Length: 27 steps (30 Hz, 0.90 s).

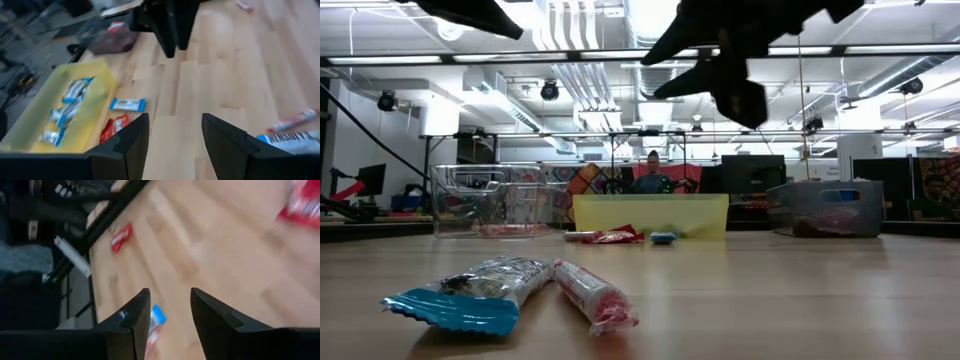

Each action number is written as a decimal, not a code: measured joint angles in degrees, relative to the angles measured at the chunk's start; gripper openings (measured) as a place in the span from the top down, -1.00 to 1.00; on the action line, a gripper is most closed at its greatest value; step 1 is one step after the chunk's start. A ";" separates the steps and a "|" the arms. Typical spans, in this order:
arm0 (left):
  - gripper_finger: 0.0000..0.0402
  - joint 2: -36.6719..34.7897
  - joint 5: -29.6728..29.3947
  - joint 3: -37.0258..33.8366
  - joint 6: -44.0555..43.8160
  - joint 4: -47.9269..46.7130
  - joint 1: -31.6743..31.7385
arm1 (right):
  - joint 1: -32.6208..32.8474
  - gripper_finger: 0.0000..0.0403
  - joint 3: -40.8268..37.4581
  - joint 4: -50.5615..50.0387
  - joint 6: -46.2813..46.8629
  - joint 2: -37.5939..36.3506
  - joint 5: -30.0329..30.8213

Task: Sort candy
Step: Put the orange candy into the transparent bin

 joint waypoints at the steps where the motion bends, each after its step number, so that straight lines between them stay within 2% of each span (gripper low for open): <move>1: 0.17 0.00 0.99 0.00 1.99 0.77 0.02 | 1.13 0.34 0.00 -0.29 1.54 0.32 0.11; 9: 0.17 0.00 10.60 -0.06 14.87 4.64 0.20 | 7.68 0.34 0.00 -4.75 16.43 1.71 0.18; 16: 0.17 -0.02 11.62 -0.55 19.84 5.51 0.28 | 11.81 0.34 0.19 -13.25 30.39 1.65 -1.95; 21: 0.17 -0.02 11.51 -0.55 20.89 4.43 0.37 | 14.34 0.34 5.35 -27.90 37.29 1.67 -5.18; 27: 0.17 -0.09 9.10 -0.59 22.09 1.87 0.66 | 16.14 0.34 16.69 -55.34 42.43 1.67 -7.47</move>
